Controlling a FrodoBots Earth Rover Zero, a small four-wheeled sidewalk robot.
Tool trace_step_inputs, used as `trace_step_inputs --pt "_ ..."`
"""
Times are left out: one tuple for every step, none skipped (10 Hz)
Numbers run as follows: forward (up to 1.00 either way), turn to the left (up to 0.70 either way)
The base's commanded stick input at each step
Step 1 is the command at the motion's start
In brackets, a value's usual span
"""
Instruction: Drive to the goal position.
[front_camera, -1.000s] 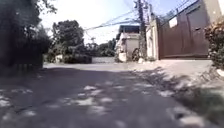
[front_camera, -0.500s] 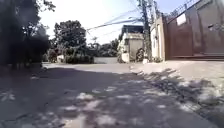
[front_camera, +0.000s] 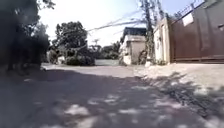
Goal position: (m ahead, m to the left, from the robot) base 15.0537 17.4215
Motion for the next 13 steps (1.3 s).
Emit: trace_step_inputs --pt "1.00 -0.01" --pt "1.00 -0.02" --pt "1.00 -0.02" --pt "1.00 -0.02" --pt "1.00 -0.01" --pt "1.00 0.00" --pt "1.00 0.00" --pt "1.00 0.00" --pt "1.00 0.00" --pt "1.00 0.00" --pt "1.00 0.00" --pt "1.00 0.00" --pt "1.00 0.00"
